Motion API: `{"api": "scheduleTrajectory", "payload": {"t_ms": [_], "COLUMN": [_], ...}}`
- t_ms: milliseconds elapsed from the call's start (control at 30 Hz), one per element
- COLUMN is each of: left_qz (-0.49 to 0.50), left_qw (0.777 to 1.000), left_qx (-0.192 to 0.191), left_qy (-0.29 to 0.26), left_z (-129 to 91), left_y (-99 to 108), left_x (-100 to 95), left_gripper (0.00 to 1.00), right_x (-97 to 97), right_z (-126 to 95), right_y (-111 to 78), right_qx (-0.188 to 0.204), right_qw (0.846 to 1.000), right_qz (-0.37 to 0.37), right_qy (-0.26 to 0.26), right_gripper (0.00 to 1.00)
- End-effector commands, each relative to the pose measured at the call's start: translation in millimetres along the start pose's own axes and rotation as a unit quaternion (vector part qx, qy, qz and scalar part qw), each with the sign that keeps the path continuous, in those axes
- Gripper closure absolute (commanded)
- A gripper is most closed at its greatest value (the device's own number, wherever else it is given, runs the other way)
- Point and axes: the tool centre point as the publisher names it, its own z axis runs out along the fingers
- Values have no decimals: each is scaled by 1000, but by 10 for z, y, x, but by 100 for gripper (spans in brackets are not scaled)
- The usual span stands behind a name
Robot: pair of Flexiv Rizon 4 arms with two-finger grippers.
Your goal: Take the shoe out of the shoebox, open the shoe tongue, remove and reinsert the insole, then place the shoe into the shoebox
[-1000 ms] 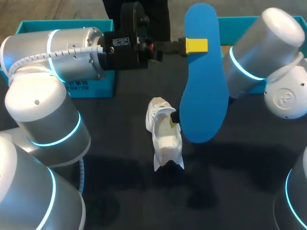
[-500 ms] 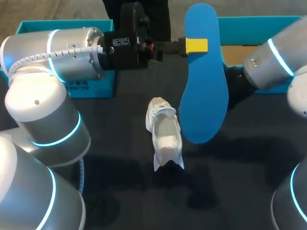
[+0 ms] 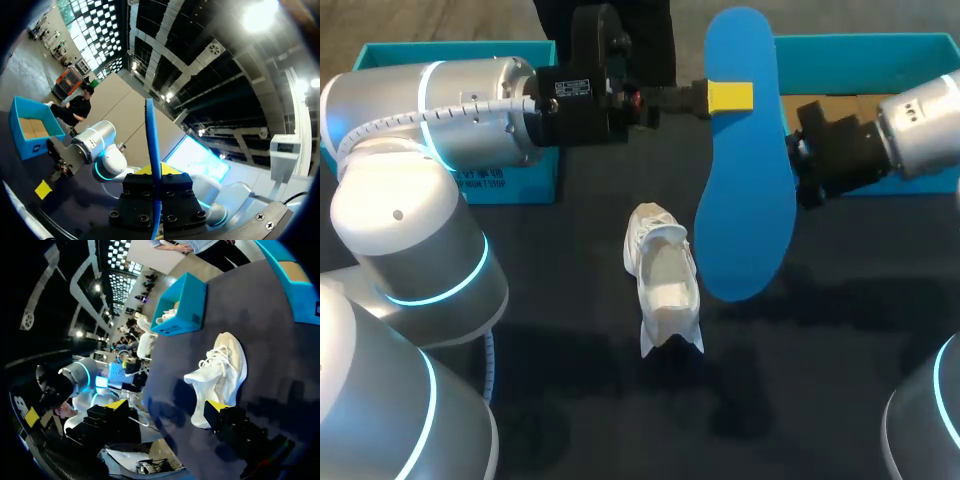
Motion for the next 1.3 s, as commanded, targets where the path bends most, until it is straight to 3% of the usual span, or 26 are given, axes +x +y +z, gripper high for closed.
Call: {"api": "scheduleTrajectory", "payload": {"t_ms": [33, 300, 400, 567, 767, 1300], "left_qz": [65, 223, 268, 379, 468, 470], "left_qw": [997, 972, 960, 920, 878, 877], "left_qx": [-24, -73, -74, -96, -88, -87], "left_qy": [-18, -24, -24, -32, -40, -47], "left_z": [-139, -321, -380, -471, -533, -541], "left_y": [95, 250, 280, 259, 213, 214], "left_x": [-104, -394, -481, -647, -793, -808], "left_gripper": [100, 100, 100, 100, 100, 100], "right_x": [2, 31, 36, 68, 152, 181], "right_z": [-44, -104, -127, -178, -228, -247], "right_y": [-32, 17, 22, 17, 19, 23], "right_qx": [-14, -29, -34, -45, -44, -48], "right_qw": [1000, 999, 999, 997, 996, 995], "right_qz": [3, 24, 27, 35, 43, 37], "right_qy": [21, 28, 27, 43, 69, 76], "right_gripper": [0, 0, 0, 0, 0, 0]}}
